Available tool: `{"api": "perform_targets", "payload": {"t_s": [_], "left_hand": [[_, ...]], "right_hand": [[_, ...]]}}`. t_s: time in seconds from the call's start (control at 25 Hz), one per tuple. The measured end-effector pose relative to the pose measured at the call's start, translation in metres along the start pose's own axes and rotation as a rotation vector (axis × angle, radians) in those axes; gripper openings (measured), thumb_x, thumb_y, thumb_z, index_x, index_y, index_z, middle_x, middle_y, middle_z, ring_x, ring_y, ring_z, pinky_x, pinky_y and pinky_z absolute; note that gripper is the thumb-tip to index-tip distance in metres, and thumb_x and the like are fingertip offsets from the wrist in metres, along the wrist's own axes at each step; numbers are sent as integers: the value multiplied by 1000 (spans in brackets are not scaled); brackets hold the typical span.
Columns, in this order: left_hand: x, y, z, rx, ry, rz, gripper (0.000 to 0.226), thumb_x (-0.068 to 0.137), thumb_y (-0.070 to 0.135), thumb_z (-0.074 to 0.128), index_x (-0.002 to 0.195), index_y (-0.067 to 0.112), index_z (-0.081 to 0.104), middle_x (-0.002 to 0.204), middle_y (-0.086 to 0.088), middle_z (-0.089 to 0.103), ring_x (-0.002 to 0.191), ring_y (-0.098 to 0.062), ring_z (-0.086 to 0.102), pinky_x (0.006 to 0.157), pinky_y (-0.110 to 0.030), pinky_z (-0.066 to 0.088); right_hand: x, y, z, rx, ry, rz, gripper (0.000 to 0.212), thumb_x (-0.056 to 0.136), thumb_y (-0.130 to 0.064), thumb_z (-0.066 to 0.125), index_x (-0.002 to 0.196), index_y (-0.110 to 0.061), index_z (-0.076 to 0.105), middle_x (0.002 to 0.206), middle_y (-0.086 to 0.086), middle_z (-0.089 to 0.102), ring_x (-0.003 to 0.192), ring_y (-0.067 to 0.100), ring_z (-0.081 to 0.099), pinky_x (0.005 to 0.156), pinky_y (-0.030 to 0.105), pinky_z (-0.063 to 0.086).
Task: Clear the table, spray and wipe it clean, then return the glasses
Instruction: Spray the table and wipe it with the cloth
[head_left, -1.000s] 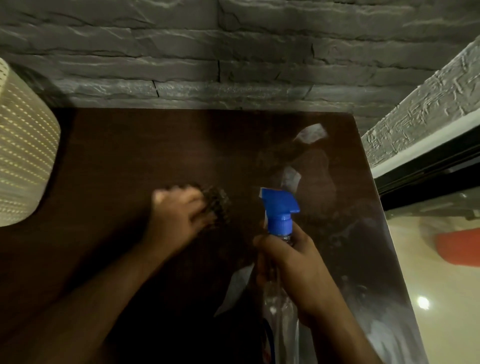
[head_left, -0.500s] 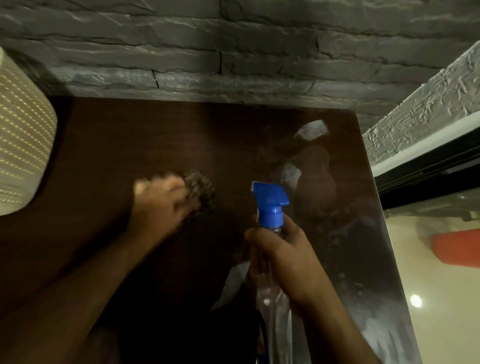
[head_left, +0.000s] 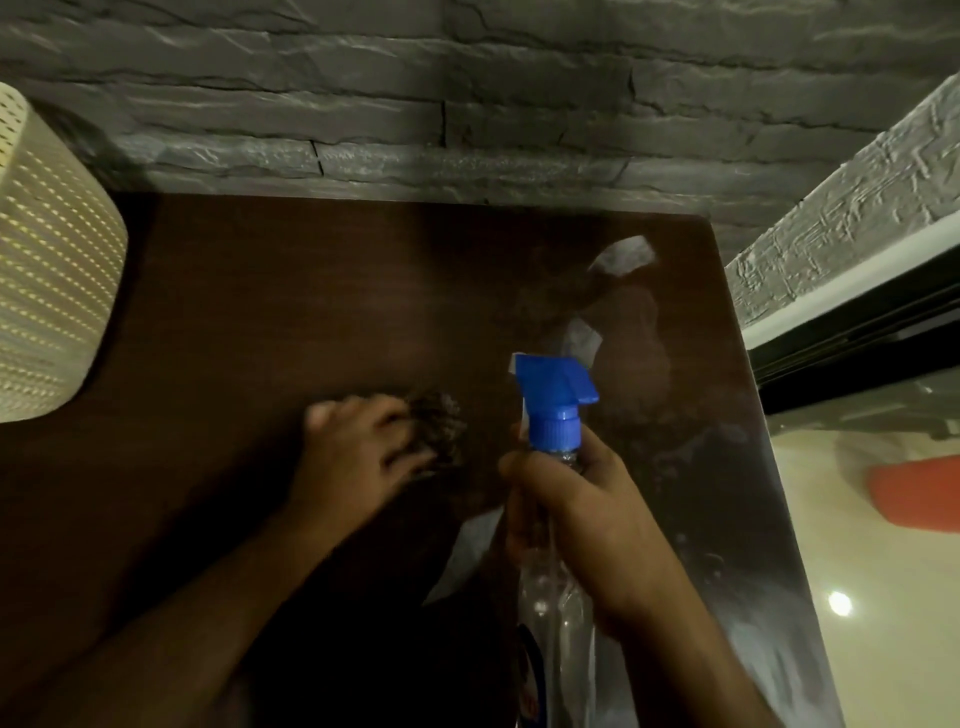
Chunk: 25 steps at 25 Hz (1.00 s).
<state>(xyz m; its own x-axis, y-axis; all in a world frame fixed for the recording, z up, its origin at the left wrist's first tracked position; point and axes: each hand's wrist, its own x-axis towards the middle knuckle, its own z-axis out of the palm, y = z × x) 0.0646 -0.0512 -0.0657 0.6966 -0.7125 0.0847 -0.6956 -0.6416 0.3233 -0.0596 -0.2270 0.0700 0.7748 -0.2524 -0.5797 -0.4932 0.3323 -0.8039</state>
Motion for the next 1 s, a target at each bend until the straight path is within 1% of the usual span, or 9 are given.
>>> {"api": "perform_targets", "payload": {"t_s": [0.08, 0.16, 0.24, 0.32, 0.4, 0.48, 0.56, 0.72, 1.0], "left_hand": [[18, -44, -11, 121, 97, -175, 40, 86, 50, 49, 86, 17, 71, 102, -6, 65, 88, -32, 62, 79, -43, 38], [71, -72, -17, 150, 171, -490, 41, 90, 48, 51, 99, 14, 70, 112, -10, 61, 99, -34, 58, 86, -45, 35], [105, -52, -16, 112, 141, -636, 38, 91, 47, 54, 109, 16, 67, 118, -11, 57, 105, -35, 54, 90, -45, 34], [87, 2, -1, 76, 70, -488, 31, 90, 46, 55, 102, 20, 67, 115, -7, 58, 102, -30, 55, 89, -43, 34], [15, 48, 14, 31, -7, -207, 29, 87, 48, 53, 92, 24, 68, 108, -1, 61, 95, -25, 58, 86, -41, 34], [-47, 48, 7, 10, 51, -104, 33, 84, 52, 50, 84, 25, 69, 101, 2, 64, 87, -25, 62, 80, -39, 33], [-52, 2, -6, 109, 109, -211, 35, 85, 50, 52, 83, 21, 71, 100, -3, 65, 88, -29, 62, 78, -40, 33], [40, -56, -25, 189, 191, -680, 34, 91, 44, 57, 106, 15, 68, 116, -14, 58, 104, -37, 55, 89, -45, 33], [53, -42, -6, 163, 160, -470, 33, 91, 47, 56, 106, 20, 66, 119, -8, 57, 109, -30, 53, 90, -44, 33]], "right_hand": [[-10, 5, -6, 6, -23, 25, 20, 84, -13, 65, 101, -15, 56, 64, 6, 55, 55, 22, 52, 55, 35, 49], [-25, 11, -8, 3, -24, 18, 22, 84, -13, 65, 103, -13, 56, 66, 9, 56, 56, 24, 52, 56, 37, 49], [-39, 18, -10, -9, -12, -6, 23, 82, -15, 67, 101, -9, 56, 67, 10, 56, 55, 25, 53, 56, 38, 50], [-54, 25, -14, -27, -16, -16, 23, 81, -14, 66, 100, -6, 56, 67, 12, 55, 55, 26, 52, 57, 39, 49], [-69, 31, -18, -20, -37, 12, 19, 84, -9, 63, 101, -5, 57, 66, 12, 55, 55, 25, 52, 55, 37, 48], [-84, 40, -23, -16, -62, 36, 17, 83, -6, 63, 99, -9, 58, 62, 9, 55, 53, 22, 52, 53, 34, 47], [-96, 51, -26, -44, -65, 39, 18, 82, -7, 65, 98, -13, 58, 59, 6, 54, 51, 20, 52, 52, 32, 48], [-105, 63, -24, -44, -77, 54, 31, 83, -7, 66, 109, -20, 58, 57, 4, 58, 50, 20, 55, 52, 31, 50], [-115, 103, 15, -147, 17, 136, 31, 59, -26, 71, 89, -28, 64, 60, 2, 60, 53, 15, 58, 56, 27, 50]]}}
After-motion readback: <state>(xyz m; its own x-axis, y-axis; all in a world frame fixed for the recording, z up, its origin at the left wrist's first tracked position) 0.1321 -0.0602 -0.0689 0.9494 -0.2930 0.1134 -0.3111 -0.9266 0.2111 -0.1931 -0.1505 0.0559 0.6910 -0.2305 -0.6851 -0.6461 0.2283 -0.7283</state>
